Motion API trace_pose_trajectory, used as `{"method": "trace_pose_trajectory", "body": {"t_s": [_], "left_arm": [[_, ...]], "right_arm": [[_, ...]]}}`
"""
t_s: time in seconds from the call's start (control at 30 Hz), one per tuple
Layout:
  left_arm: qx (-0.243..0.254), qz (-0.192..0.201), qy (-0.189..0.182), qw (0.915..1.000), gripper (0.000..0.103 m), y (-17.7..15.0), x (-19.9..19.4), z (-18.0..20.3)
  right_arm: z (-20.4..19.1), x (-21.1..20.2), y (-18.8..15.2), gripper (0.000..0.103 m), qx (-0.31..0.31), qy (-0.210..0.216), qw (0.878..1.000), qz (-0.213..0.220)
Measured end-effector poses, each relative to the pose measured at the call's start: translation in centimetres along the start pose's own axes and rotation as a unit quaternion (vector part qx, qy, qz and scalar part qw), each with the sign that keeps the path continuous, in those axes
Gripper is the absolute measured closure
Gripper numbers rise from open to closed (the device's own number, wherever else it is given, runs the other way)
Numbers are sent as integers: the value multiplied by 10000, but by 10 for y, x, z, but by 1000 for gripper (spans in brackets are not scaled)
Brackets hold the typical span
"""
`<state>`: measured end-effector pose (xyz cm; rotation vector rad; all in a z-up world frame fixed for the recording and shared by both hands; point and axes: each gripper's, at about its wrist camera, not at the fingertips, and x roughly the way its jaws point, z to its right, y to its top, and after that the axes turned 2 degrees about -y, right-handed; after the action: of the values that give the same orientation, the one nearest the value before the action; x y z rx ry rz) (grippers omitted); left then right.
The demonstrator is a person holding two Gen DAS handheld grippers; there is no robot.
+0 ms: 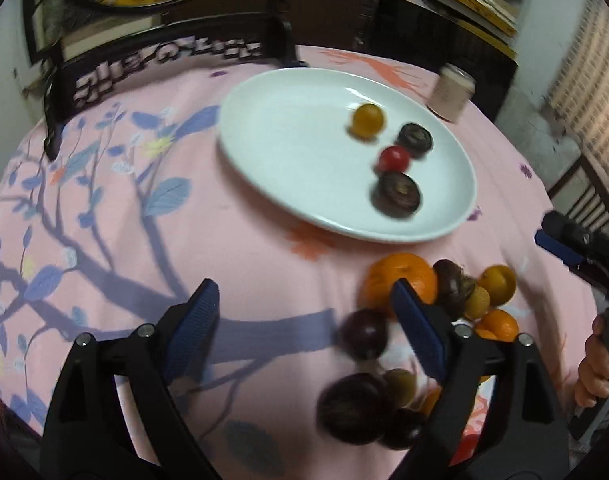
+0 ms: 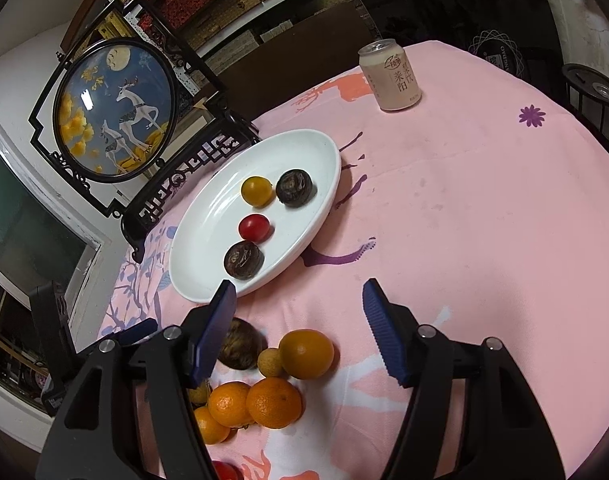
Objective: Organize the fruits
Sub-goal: 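Grasp a mandarin with the left tool while the right tool grasps a small orange fruit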
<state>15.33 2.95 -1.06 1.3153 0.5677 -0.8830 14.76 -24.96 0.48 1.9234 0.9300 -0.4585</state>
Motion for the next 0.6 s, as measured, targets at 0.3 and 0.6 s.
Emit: {"method": "trace_pose_trajectory", "body": {"t_s": [0.3,0.6], "left_arm": [[355,-49,-449,9983,15,-5,-1,32],[602,-516,-520,9955,36,-9,27,54]], "right_arm": [[-4,0,-1,37,-83,-8,10000,2],[-3,-1,1,37,-48,-17,10000,3]]}}
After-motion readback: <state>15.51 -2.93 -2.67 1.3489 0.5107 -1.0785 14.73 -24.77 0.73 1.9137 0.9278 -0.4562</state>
